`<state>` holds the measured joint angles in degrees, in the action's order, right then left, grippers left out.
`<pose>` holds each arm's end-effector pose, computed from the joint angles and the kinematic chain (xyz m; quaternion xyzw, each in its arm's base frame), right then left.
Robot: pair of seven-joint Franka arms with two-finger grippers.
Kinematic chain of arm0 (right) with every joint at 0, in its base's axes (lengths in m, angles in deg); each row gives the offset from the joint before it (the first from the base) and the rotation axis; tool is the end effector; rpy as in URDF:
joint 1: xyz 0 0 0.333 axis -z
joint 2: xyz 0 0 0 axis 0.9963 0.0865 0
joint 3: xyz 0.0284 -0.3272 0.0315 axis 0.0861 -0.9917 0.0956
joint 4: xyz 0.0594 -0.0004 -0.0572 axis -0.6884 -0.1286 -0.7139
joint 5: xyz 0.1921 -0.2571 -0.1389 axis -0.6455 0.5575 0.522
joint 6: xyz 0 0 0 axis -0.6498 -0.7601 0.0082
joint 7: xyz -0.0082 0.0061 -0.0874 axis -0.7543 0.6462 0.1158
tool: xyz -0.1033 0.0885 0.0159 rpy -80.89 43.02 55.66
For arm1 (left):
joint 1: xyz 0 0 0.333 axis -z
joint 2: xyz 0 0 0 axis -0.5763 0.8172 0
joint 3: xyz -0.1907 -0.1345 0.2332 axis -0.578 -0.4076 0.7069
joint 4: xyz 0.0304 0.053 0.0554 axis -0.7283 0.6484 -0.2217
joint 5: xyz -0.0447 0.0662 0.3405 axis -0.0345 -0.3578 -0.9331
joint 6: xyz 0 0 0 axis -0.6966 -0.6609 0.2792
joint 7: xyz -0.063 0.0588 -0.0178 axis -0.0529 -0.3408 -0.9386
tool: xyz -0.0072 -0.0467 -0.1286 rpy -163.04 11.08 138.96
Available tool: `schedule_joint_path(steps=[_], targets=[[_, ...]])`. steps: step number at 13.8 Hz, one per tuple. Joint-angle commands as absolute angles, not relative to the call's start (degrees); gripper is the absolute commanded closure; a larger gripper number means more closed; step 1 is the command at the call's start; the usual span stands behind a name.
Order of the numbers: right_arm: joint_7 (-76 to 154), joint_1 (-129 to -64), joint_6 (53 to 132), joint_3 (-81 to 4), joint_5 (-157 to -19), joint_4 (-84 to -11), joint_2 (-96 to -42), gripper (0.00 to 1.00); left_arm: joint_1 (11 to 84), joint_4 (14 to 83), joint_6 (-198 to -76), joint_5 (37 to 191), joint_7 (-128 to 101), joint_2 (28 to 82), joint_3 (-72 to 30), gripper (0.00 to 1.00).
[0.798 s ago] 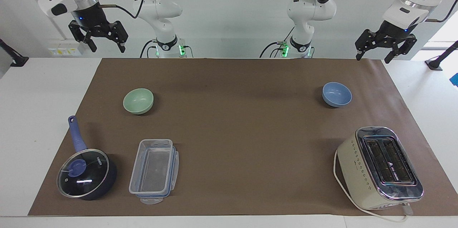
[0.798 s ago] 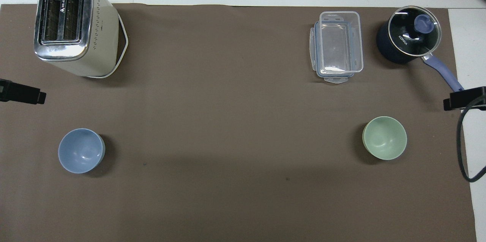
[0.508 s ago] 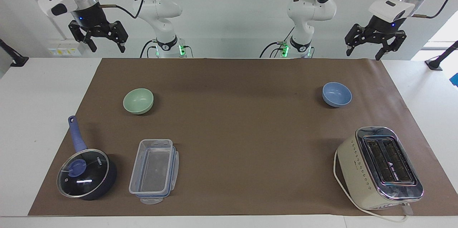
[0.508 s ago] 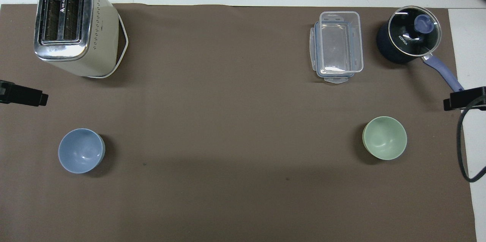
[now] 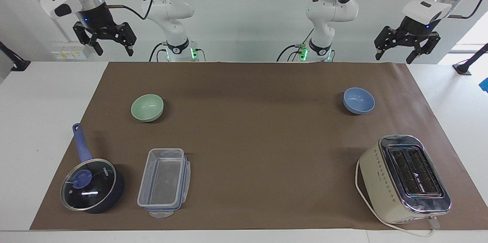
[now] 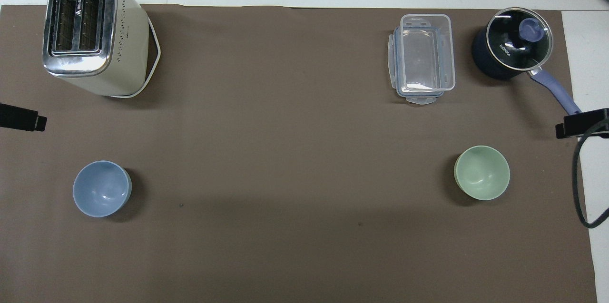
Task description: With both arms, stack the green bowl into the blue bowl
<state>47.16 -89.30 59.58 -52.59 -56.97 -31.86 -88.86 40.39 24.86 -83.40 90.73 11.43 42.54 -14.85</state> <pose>0.4752 -0.0244 0.6524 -0.9997 0.0227 -0.0071 0.0008 0.4875 -0.0187 0.6569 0.9948 -0.0987 0.0192 0.0149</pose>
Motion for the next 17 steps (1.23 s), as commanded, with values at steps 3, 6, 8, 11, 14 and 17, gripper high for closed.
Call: schedule_joint_path(steps=[3,6,8,11,14,17], targets=[[47.61,-89.08,59.73,-52.59,-56.05,-32.28,-89.17,0.00,39.67,25.11,-82.46,90.43,11.03,42.03,-15.10,0.00],[47.61,-89.08,59.99,-52.85,-56.05,-33.33,-89.79,0.00,39.58,25.73,-82.91,90.43,11.03,41.68,-15.10,0.00],[47.53,-89.08,60.17,-52.85,-55.97,-33.43,-89.79,0.00,39.58,26.34,-82.73,90.43,10.95,41.42,-15.10,0.00],[47.53,-89.08,59.99,-52.85,-56.05,-33.51,-89.87,0.00,39.58,28.36,-82.82,90.43,10.94,40.45,-15.10,0.00],[47.53,-89.08,60.08,-52.85,-56.05,-33.51,-89.87,0.00,39.58,28.80,-82.91,90.43,10.86,40.01,-15.10,0.00],[47.53,-89.08,59.82,-52.85,-55.97,-33.60,-89.96,0.00,39.58,29.24,-82.91,90.43,10.86,39.74,-15.10,0.00]])
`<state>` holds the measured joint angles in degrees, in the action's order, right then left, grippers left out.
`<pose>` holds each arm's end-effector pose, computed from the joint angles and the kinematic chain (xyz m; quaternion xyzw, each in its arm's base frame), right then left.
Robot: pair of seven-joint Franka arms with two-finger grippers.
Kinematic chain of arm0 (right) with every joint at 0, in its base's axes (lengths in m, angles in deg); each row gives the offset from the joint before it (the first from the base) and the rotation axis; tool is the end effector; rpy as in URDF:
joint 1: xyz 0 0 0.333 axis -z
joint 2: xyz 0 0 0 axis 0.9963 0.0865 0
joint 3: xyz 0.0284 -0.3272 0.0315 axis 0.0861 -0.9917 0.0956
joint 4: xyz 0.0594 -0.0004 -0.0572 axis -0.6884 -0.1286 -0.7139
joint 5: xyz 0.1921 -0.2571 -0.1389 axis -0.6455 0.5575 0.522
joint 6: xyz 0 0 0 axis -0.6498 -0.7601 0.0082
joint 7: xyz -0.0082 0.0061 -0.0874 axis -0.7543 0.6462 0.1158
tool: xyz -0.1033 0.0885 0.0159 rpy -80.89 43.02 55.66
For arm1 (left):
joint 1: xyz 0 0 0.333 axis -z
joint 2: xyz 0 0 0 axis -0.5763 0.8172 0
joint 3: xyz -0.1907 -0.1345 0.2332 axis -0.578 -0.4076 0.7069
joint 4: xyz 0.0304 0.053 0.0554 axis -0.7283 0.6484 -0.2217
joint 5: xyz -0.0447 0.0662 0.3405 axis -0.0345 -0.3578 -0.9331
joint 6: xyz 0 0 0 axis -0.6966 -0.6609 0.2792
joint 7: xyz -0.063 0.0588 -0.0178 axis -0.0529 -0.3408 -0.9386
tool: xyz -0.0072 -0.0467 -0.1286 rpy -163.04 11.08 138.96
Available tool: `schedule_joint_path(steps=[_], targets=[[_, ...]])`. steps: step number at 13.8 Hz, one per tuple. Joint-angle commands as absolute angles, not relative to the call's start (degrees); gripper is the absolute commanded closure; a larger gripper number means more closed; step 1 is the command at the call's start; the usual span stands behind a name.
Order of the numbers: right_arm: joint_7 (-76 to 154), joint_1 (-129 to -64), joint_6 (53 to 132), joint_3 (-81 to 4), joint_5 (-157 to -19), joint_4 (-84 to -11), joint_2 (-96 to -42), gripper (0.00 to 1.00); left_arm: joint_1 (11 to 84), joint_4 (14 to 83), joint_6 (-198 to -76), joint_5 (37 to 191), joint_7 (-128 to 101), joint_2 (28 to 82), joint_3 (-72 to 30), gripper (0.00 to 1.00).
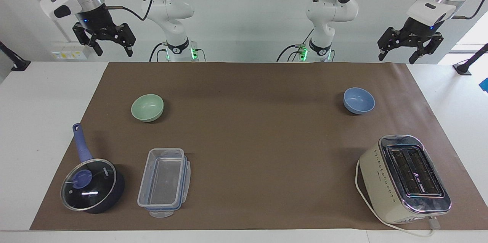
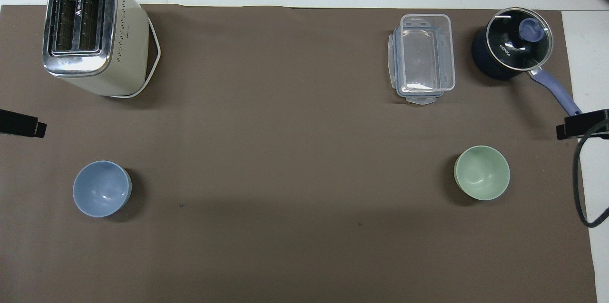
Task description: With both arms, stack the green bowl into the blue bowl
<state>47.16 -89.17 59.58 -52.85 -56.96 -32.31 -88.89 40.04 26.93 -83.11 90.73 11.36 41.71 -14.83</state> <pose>0.4748 -0.0278 0.6494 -0.9997 0.0261 -0.0034 0.0010 0.4818 -0.0152 0.6483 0.9953 -0.0948 0.0059 0.0162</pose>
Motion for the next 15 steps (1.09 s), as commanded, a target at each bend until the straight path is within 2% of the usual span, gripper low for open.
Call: schedule_joint_path(steps=[1,8,15], targets=[[47.53,-89.08,59.90,-52.94,-56.05,-33.60,-89.96,0.00,39.58,29.42,-82.91,90.43,10.86,39.66,-15.10,0.00],[47.61,-89.08,59.99,-52.85,-56.05,-34.04,-90.31,0.00,38.79,29.68,-82.91,90.43,11.21,39.65,-15.02,0.00],[47.53,-89.08,59.99,-52.94,-56.05,-34.04,-90.31,0.00,35.47,37.13,-87.20,90.52,14.44,38.08,-14.93,0.00]])
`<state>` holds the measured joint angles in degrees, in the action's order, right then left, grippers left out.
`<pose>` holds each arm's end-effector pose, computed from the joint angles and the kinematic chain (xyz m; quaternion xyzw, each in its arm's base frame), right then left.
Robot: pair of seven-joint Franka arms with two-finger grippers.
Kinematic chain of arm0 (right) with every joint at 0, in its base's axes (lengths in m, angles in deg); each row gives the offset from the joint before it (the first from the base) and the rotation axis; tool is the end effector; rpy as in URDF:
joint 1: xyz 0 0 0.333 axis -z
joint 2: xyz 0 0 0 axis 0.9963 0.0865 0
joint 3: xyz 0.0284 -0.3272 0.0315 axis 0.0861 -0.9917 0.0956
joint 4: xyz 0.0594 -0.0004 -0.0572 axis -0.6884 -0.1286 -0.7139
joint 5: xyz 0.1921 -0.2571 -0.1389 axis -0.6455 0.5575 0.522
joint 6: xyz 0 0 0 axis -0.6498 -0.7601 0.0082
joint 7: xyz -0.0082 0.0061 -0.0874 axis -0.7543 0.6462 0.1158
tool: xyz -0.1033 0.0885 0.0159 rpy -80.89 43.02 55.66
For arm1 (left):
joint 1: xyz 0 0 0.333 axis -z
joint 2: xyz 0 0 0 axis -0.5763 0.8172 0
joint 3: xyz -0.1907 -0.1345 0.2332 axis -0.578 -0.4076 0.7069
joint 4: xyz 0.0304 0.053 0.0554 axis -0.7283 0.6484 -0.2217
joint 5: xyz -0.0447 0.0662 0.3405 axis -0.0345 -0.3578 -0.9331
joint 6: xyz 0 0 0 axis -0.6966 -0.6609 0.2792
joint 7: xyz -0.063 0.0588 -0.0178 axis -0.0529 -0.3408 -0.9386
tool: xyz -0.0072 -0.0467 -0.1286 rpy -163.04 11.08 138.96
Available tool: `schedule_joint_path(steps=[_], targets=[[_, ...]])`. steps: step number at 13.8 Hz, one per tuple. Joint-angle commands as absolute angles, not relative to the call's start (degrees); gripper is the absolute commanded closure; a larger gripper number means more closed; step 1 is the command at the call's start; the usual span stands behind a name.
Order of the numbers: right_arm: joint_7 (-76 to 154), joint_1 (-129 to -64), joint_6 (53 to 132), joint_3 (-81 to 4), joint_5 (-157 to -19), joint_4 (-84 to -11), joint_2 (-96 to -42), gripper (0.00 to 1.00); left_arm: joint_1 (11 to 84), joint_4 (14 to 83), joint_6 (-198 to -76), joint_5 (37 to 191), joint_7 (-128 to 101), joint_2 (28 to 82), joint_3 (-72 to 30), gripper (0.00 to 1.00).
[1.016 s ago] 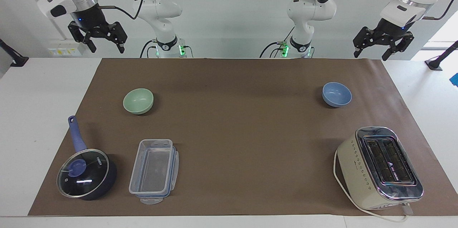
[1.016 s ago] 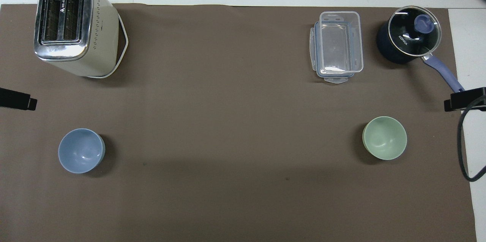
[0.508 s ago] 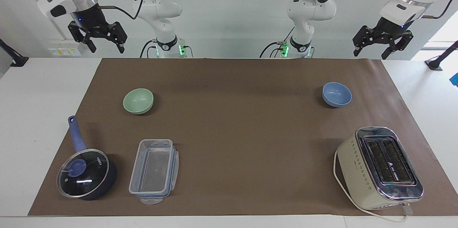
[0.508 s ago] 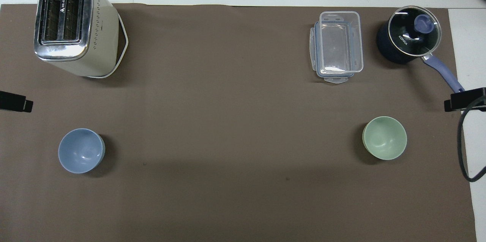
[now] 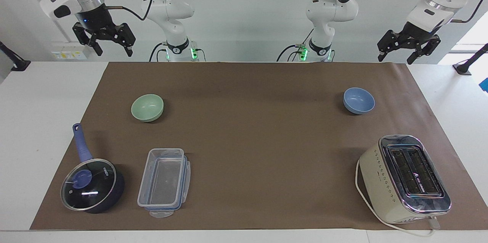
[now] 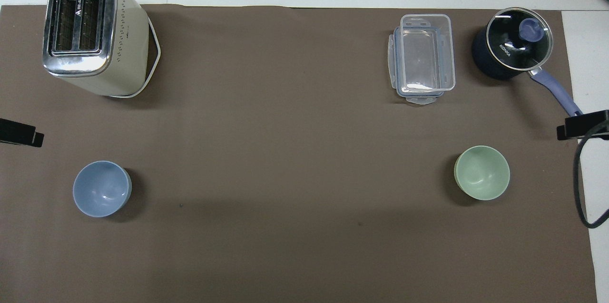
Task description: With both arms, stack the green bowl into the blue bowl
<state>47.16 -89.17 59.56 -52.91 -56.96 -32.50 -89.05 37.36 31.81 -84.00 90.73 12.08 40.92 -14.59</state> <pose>0.4737 -0.0283 0.6493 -0.9996 0.0266 -0.0030 0.0012 0.4772 0.0095 0.6206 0.9968 -0.0751 -0.0213 0.0194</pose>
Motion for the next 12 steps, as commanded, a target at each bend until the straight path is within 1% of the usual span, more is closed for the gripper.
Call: schedule_joint_path(steps=[1,6,9,12], targets=[[47.53,-89.08,59.99,-52.94,-55.97,-34.04,-90.31,0.00,33.89,39.07,-88.78,90.78,15.77,37.72,-15.01,0.00],[47.53,-89.08,59.99,-52.94,-55.97,-34.04,-90.31,0.00,25.54,48.12,-95.90,95.61,26.56,37.19,-14.93,0.00],[47.53,-89.08,59.99,-52.94,-55.97,-34.04,-90.31,0.00,21.76,51.82,-98.63,98.15,31.93,37.37,-14.93,0.00],[47.53,-89.08,60.17,-52.85,-55.97,-34.04,-90.31,0.00,18.59,58.83,-105.29,103.08,37.56,38.25,-14.93,0.00]])
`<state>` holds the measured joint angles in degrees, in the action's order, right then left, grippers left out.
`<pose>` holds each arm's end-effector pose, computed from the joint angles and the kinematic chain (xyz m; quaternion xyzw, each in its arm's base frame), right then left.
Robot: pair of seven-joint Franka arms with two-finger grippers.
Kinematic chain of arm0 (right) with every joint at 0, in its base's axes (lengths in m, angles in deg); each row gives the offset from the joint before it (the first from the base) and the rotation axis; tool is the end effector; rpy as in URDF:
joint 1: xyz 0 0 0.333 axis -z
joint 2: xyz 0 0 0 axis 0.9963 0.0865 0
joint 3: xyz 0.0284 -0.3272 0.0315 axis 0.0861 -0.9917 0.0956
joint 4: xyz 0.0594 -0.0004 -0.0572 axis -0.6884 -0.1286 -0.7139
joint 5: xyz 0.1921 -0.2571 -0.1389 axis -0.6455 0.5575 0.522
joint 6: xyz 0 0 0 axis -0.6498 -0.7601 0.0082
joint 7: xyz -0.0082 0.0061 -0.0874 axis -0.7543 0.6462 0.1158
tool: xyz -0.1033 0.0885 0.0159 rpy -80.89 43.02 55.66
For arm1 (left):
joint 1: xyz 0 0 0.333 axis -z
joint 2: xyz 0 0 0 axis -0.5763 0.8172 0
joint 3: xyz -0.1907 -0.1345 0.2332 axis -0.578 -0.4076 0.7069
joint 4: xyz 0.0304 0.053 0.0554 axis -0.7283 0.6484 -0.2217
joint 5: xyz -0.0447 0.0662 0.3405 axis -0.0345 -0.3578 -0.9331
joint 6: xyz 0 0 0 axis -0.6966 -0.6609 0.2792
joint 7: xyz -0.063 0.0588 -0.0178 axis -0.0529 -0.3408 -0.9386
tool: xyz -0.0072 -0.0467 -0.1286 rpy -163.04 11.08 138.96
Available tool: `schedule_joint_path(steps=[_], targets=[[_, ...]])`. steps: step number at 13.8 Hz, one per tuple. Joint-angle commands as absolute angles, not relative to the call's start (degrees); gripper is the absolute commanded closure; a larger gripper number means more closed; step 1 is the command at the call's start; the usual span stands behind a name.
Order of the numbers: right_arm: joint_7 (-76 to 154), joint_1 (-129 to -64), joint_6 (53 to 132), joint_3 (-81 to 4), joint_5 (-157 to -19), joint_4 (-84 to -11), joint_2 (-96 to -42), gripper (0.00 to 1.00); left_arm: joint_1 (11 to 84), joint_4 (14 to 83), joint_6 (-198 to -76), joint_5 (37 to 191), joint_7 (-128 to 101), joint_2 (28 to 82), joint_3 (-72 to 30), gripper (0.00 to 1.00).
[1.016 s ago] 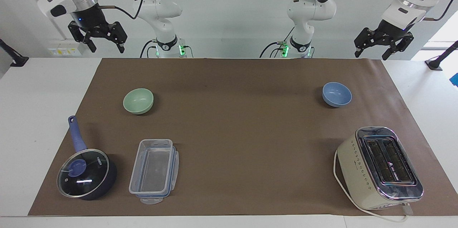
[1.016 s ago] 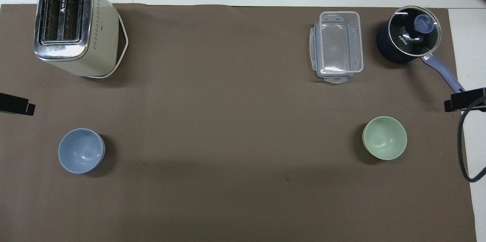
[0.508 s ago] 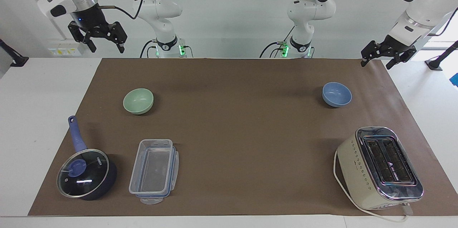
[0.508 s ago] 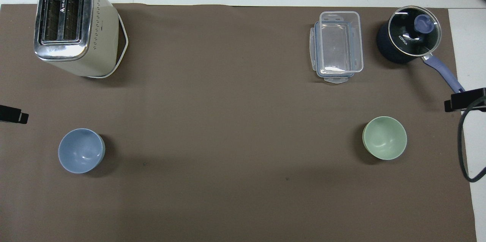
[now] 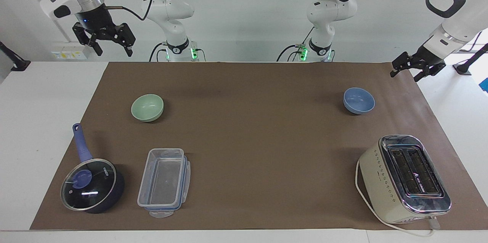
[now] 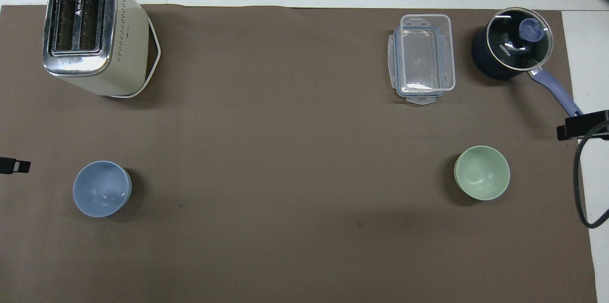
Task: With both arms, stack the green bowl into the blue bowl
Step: 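Reach the left gripper to the blue bowl rim and grasp it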
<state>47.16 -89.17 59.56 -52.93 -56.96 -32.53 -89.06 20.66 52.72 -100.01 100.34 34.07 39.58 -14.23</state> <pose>0.4737 -0.0285 0.6491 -0.9996 0.0268 -0.0028 0.0013 0.4554 0.1298 0.5010 0.9894 -0.0919 -0.0068 0.1124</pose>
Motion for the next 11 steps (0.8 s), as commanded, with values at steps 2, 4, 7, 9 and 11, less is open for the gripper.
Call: schedule_joint_path(steps=[2,4,7,9,11], targets=[[47.53,-89.08,59.99,-52.94,-56.05,-34.04,-90.31,0.00,17.53,60.70,-106.37,106.16,40.29,40.17,-14.93,0.00],[47.53,-89.08,59.73,-52.94,-56.05,-34.13,-90.40,0.00,14.99,62.54,-108.64,108.96,45.02,42.98,-14.93,0.05],[47.53,-89.08,59.73,-52.85,-56.05,-34.22,-90.40,0.00,14.54,64.92,-113.39,110.03,48.30,45.63,-14.93,0.10],[47.53,-89.08,59.73,-52.85,-56.05,-34.22,-90.40,0.00,14.71,67.03,-115.50,110.99,48.65,46.24,-15.01,0.14],[47.53,-89.08,59.73,-52.85,-56.05,-34.22,-90.40,0.00,15.32,67.12,-115.69,111.26,48.65,47.65,-15.01,0.21]])
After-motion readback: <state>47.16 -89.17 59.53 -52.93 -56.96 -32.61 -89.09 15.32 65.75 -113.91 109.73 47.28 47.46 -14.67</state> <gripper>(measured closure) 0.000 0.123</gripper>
